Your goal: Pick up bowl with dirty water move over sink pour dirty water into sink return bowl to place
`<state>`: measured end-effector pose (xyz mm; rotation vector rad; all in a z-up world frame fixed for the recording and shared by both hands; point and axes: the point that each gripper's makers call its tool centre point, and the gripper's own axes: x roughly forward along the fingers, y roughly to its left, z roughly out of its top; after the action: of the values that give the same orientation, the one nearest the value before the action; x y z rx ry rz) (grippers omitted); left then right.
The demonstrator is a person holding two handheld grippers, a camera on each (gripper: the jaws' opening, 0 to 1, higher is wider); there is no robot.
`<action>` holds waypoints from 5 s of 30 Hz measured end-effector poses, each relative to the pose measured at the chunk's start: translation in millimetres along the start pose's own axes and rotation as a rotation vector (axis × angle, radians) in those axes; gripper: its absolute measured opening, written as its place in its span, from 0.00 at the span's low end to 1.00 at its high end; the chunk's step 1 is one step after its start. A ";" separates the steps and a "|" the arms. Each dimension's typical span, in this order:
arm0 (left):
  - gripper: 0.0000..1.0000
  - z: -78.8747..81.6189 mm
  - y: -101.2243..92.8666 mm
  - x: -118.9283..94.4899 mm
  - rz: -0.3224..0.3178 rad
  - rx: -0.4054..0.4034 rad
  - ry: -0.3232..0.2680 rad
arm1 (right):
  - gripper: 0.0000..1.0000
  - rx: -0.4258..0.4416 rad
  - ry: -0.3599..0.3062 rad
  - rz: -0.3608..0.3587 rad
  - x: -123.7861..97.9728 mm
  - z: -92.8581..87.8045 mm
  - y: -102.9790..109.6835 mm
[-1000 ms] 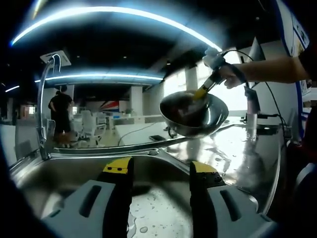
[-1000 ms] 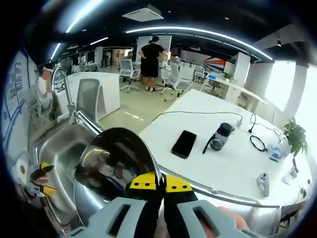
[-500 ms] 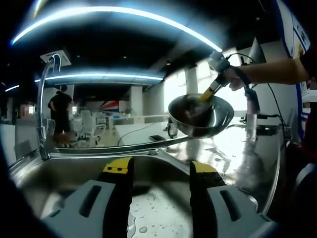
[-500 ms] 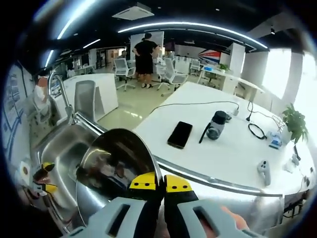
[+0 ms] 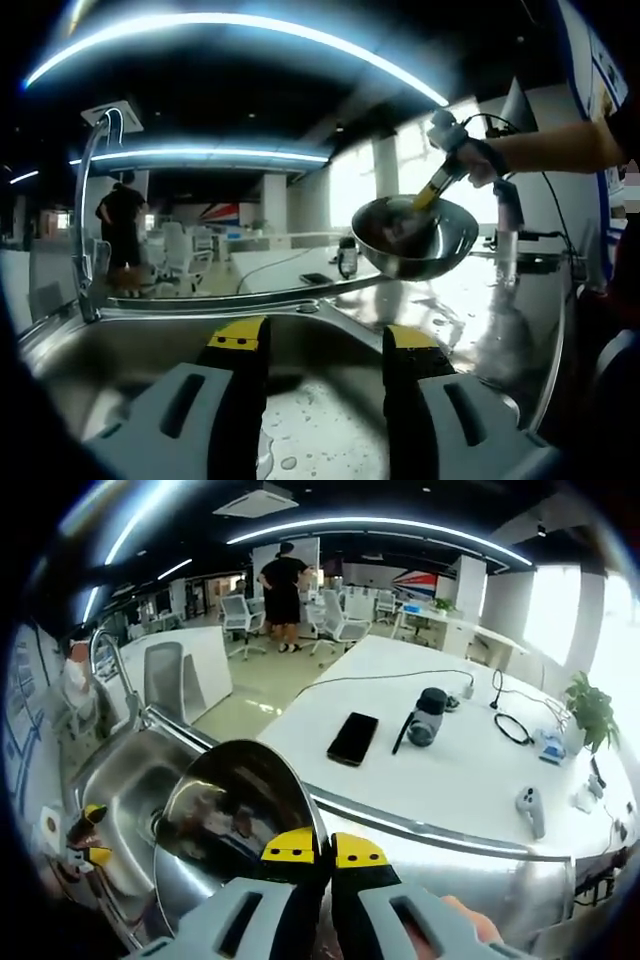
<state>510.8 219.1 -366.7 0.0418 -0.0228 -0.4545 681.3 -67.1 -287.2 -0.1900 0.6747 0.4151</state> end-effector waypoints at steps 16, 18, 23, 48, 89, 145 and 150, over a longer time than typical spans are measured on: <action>0.44 0.5 -0.1 -0.6 -0.001 0.000 -0.005 | 0.00 0.093 0.047 0.008 0.8 -25.5 -11.0; 0.44 0.9 -0.7 -1.0 -0.001 0.000 -0.006 | 0.00 0.106 0.055 0.010 3.3 -27.4 -12.7; 0.44 0.8 -1.7 -1.4 -0.001 0.001 -0.006 | 0.00 0.136 0.072 0.025 6.2 -37.8 -9.2; 0.44 0.8 -0.7 -1.2 -0.001 0.002 -0.005 | 0.00 0.199 0.116 0.045 20.4 -60.9 -15.1; 0.44 -0.1 -1.4 -1.8 0.005 0.007 0.001 | 0.00 0.223 0.132 0.009 36.6 -85.3 -41.7; 0.44 0.1 0.9 -1.5 0.010 0.002 -0.003 | 0.26 0.065 -0.142 0.081 12.7 -74.5 -36.4; 0.44 1.5 1.8 -1.4 0.015 -0.008 -0.010 | 0.32 0.071 -0.177 0.099 8.1 -79.7 -34.3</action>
<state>510.4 221.3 -365.2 0.0313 -0.0313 -0.4394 656.8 -119.5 -352.3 -0.0520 0.5251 0.4964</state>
